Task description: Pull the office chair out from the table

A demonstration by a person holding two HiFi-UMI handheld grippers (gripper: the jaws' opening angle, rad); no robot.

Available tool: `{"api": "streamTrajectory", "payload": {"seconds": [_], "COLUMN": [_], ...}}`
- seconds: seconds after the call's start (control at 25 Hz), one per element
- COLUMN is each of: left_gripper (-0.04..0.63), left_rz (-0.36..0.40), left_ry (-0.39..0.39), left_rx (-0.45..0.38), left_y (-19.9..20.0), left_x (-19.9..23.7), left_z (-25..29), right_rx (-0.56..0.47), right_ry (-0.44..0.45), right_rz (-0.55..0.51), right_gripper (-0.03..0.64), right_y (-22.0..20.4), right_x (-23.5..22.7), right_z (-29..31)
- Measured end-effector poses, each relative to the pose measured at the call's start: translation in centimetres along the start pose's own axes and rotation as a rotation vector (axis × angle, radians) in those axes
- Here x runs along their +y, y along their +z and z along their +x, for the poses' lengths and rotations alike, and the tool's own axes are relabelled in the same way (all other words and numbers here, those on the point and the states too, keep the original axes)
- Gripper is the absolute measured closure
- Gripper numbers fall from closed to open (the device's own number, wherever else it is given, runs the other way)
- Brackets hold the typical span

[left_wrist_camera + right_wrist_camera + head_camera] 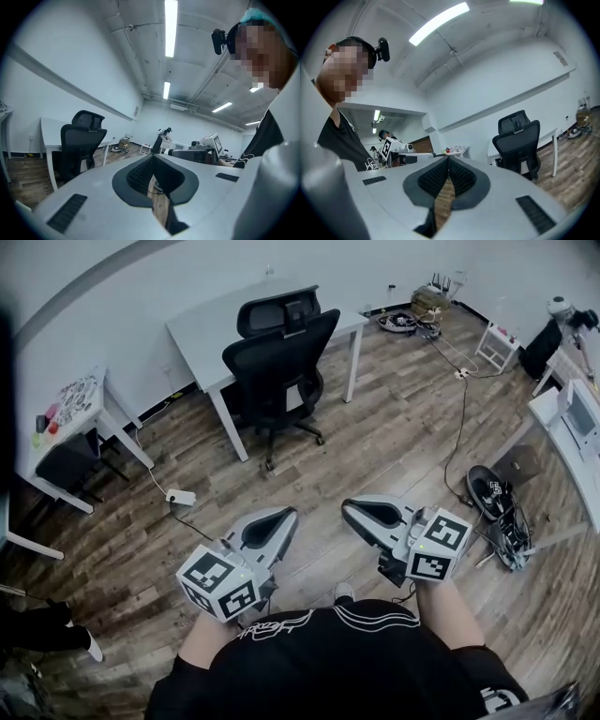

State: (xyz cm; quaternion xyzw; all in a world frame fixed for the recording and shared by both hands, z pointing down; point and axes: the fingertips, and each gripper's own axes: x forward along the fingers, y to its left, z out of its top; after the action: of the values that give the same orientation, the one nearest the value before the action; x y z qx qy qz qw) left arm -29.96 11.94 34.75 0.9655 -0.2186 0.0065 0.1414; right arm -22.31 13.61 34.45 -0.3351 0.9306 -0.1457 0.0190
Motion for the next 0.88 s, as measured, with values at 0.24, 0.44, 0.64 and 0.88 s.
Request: {"api": "streamTrajectory", "payload": {"seconds": [0.24,0.44,0.64,0.88], "left_gripper": [0.589,0.588,0.588,0.588], "left_rz": [-0.015,-0.001,0.020,0.041], "left_ry": [-0.028,-0.045,-0.044,-0.020], "left_rx": [0.027,0.023,0.002,-0.011], "left_y": [-0.9,-0.4,0.9,2.0], "left_x": [0.0,-0.2,-1.0,-0.8], "left_z": [5.8,11.8,15.9,18.2], "right_rx": [-0.007,-0.005,-0.012,-0.026], "right_ry": [-0.018,-0.077,-0.104,-0.092], "right_rz": [-0.013,-0.077,-0.086,-0.111], "right_gripper": [0.581,0.581,0.581,0.580], "right_y": [-0.1,0.7,2.4,4.6], "right_x": [-4.6,-9.7,-13.6,-16.2], "right_z": [-2.4,-5.7,-8.6,-9.8]}}
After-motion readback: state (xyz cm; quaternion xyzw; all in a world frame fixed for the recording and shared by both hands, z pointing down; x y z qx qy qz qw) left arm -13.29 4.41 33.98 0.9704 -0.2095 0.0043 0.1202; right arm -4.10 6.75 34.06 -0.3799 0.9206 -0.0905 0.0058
